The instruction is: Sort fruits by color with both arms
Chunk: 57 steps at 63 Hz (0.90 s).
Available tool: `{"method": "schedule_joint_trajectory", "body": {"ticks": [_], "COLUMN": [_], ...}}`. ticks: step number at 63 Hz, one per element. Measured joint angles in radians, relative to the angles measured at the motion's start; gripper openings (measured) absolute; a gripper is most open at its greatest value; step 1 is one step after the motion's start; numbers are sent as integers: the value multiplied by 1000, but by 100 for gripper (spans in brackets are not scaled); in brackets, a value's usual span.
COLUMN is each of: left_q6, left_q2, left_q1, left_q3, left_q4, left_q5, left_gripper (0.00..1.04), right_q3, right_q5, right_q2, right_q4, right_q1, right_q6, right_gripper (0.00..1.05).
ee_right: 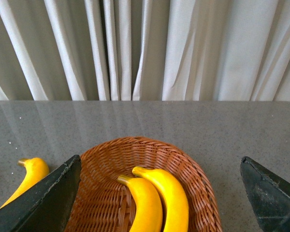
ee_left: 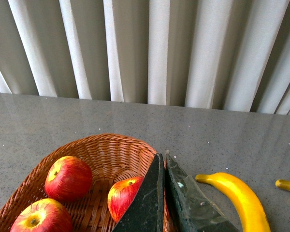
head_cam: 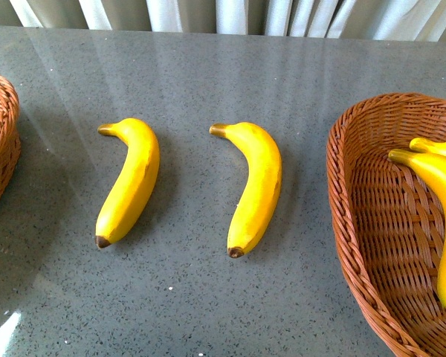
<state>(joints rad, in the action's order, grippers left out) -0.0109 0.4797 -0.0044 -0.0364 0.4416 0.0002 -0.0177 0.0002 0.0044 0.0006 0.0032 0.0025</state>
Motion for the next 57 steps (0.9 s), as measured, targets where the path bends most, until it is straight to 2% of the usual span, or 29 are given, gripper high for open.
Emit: {"method": "schedule_joint_trajectory", "body": {"ticks": [45, 50, 57], "left_q6": [0, 0, 1], "left_q2": [-304, -430, -462], "left_q1": [0, 0, 2], "left_q3": [24, 24, 24], "left_q4": [-266, -423, -442], "left_q5": [0, 0, -1], "left_gripper": [2, 2, 2], "right_q3": [0, 0, 0], "right_q5": [0, 0, 0], "right_q2": [0, 0, 0], "right_q4": [0, 0, 0], "right_q1": [0, 0, 0], "right_q6": [0, 0, 0], "right_gripper": [96, 96, 96]}}
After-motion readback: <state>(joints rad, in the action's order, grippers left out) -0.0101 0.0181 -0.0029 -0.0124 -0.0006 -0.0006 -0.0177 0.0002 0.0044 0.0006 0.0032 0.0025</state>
